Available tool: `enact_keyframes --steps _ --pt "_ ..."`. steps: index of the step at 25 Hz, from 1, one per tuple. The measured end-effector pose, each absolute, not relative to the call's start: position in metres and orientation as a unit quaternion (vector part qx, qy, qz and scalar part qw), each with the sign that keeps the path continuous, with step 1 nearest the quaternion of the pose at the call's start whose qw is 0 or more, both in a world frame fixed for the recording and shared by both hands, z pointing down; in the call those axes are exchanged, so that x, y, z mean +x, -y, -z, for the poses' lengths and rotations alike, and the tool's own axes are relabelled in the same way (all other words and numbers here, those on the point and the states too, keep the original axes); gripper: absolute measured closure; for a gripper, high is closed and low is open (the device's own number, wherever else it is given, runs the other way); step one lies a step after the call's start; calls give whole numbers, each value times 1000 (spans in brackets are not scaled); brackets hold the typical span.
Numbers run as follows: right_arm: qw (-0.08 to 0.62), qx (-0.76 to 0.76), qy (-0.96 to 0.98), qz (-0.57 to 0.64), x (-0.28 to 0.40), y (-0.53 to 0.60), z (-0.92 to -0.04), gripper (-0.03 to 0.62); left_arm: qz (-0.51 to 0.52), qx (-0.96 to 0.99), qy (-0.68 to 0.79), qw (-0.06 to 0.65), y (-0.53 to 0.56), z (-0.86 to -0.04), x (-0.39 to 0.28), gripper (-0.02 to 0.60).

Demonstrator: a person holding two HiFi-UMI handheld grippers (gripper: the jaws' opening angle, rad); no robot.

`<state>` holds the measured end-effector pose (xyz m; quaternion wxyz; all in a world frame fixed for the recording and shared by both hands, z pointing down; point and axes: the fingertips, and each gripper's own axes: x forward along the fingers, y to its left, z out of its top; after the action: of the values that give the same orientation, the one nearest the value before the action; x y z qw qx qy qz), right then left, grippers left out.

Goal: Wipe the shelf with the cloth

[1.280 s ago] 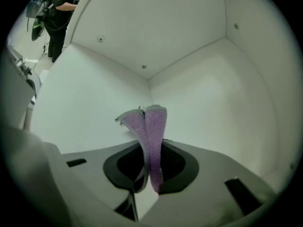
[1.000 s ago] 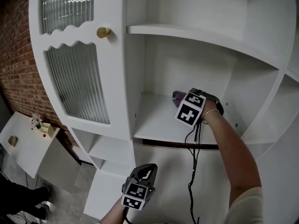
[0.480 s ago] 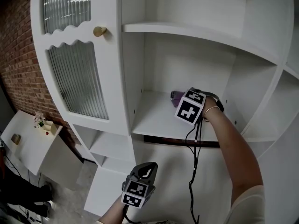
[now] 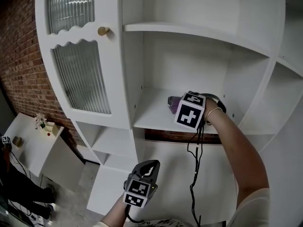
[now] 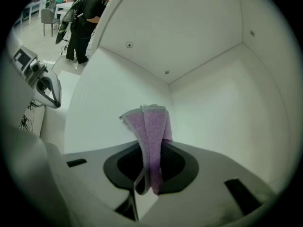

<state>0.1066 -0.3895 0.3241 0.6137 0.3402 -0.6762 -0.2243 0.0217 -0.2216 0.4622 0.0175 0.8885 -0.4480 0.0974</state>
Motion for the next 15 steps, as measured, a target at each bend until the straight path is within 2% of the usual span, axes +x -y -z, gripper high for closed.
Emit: enact_keyframes --steps 15 --pt "647 298 675 190 108 291 -329 525 -83 905 417 27 185 -456 31 568"
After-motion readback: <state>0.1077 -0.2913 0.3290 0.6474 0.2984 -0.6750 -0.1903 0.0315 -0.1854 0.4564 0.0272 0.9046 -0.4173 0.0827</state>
